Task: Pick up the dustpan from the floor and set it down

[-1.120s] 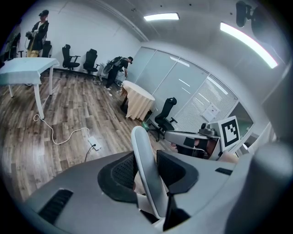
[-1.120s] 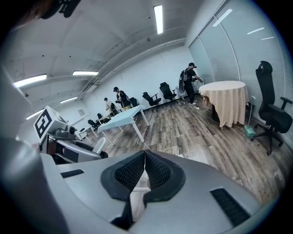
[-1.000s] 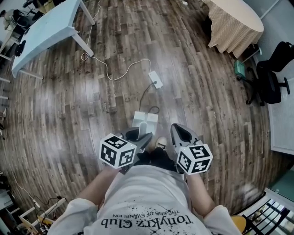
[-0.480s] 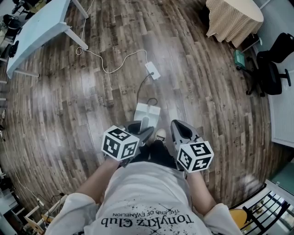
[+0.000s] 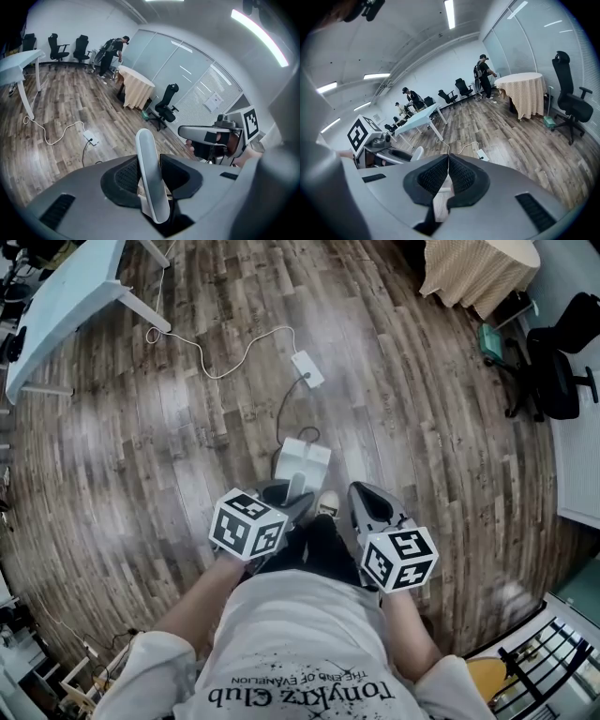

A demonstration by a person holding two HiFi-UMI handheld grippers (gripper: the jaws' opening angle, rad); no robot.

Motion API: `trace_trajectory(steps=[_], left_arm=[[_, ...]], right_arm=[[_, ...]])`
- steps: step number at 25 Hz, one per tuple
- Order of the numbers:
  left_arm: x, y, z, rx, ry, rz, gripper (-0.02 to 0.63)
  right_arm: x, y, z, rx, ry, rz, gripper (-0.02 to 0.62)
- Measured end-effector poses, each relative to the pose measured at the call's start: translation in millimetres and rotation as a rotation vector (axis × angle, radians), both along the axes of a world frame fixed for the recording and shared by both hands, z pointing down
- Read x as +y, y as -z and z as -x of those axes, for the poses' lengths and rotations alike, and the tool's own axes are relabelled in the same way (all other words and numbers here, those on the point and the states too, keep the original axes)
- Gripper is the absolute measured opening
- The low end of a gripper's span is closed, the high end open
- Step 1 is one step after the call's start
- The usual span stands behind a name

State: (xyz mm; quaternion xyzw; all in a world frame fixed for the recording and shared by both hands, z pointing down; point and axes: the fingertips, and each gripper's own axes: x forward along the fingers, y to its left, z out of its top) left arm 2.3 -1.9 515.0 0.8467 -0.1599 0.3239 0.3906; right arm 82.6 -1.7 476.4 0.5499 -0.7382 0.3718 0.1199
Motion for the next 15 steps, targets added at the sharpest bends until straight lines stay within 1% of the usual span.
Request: trace_trajectory(steps=[5,10,15], left_arm=[[-0.2,-15.7,-5.2,-0.019,-0.025,0.014,0.133],[-3.6,-29.8,-3.8,-0.054,-0.075,0.032,0.132],[-8.7,-42.5,-3.4,-0.078,-0.08,0.065,0.127]], right_arm=[[0.9,-11.2,-3.8,-0.003,0.004,0.028,0.026],[-3.3,-21.8,-3.1,-0.009,0.01,0.049,0.026],[-8.6,-28.4,-3.5,-0.023,0.011,0.056,0.026]])
